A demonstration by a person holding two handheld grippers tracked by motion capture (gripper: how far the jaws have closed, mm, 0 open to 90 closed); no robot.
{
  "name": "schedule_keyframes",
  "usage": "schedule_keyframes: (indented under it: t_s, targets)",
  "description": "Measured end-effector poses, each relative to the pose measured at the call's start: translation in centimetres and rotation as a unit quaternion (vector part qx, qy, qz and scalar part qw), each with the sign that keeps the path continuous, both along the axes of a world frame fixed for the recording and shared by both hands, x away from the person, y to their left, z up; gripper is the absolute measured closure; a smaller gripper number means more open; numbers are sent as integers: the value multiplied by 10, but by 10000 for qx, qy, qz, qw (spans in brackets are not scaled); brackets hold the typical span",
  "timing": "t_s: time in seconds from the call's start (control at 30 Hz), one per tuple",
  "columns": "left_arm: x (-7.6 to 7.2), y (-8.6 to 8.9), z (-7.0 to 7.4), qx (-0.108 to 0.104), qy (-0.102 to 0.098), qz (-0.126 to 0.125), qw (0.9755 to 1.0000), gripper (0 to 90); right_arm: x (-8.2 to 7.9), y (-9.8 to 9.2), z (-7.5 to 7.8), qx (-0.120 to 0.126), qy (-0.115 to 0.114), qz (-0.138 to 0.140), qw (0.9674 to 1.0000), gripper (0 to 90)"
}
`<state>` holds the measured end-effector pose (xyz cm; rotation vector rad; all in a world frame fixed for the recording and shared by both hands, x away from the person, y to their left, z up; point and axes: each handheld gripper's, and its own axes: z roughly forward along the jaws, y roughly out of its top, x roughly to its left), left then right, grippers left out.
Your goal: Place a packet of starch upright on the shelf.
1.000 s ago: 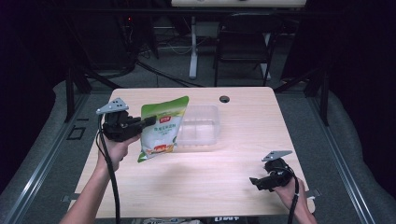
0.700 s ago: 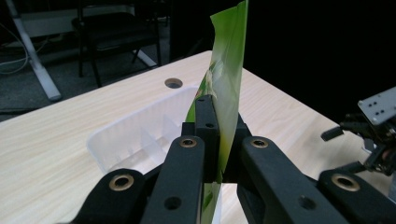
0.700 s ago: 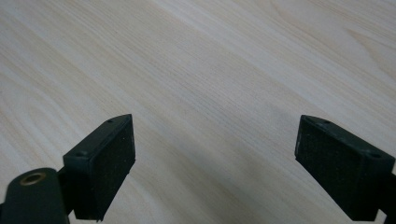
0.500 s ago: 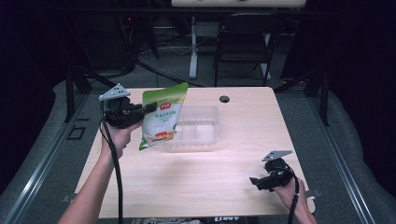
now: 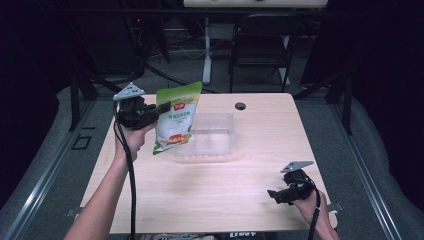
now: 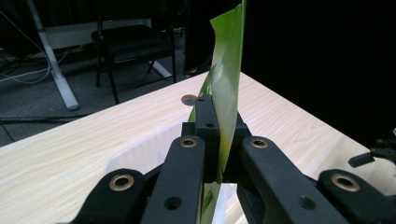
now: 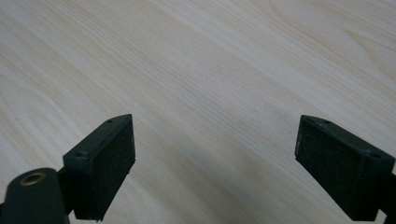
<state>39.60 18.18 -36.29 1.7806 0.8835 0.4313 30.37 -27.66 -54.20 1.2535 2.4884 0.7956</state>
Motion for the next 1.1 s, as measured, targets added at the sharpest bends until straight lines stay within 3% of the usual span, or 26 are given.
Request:
schedule_keyframes:
  t_s: [0.43,0.83,1.1]
  targets:
    - [19,-5,-9,-197,-141,398,9989,895,0,0,0,13,-15,11,10000,116]
    - [35,-17,-24,-99,-221,666,9975,895,0,0,-1,88,-28,-7,10000,116]
    - [46,-25,-37,-21,-134,895,9959,895,0,0,-1,83,-25,10,10000,116]
